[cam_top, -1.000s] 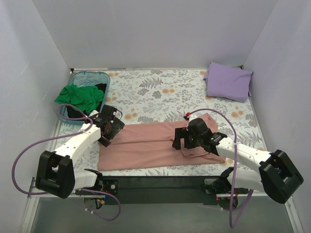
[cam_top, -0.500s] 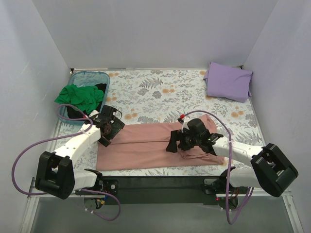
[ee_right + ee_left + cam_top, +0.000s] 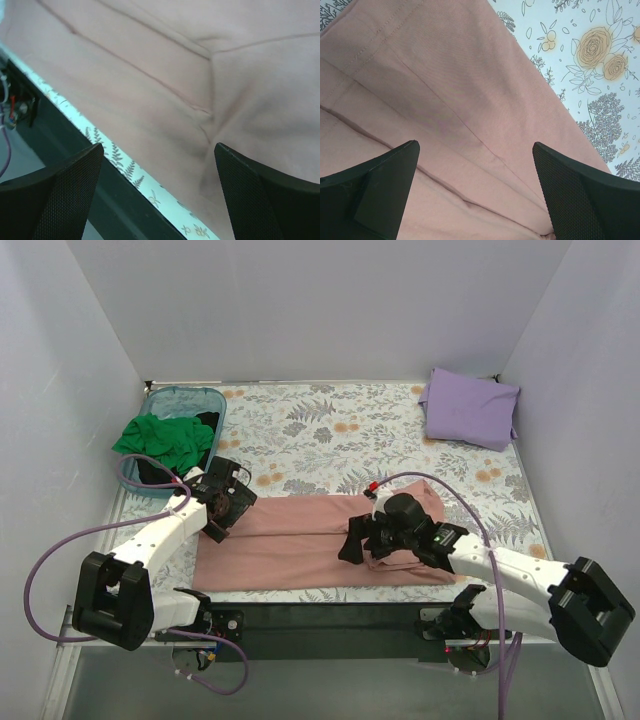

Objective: Fold and stack the t-shirts
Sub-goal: Fold the tshirt

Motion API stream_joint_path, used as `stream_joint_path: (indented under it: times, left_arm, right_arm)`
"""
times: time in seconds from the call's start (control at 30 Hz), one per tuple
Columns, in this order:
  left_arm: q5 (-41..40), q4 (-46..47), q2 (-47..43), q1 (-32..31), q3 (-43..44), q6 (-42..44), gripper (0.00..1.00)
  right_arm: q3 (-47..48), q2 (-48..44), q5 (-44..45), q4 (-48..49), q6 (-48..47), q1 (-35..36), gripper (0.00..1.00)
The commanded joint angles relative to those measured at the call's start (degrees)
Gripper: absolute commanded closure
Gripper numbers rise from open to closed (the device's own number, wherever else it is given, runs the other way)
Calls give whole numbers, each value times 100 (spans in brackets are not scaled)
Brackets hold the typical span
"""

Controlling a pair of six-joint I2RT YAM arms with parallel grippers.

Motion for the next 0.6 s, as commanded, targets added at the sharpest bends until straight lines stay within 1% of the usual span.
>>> stream_joint_path:
  times: [0.0,0.17,0.23,0.37,0.43,0.57]
  left_arm:
    - [18,71,-58,7,40,91,3]
    - [158,177,179,-2,189,196,3]
    - [176,212,293,-2,277,223,3]
    - [237,352,478,-55,373,267,3]
    - [229,405,583,-151,443,267,3]
    - [237,449,891,-239,409,258,3]
  right_arm:
    - [162,-397,1195,-1010,327,-68,2]
    - [207,-732,2179,-2056,749,-541,2]
    - [119,-802,2251,-2268,829,-744,2]
    - [-171,-707,1953,-2243,751,-1402,2]
    - [-268,-540,1874,-2164,689,-1596,2]
    - [-391,-57,1260,-1567,180,-2009,2]
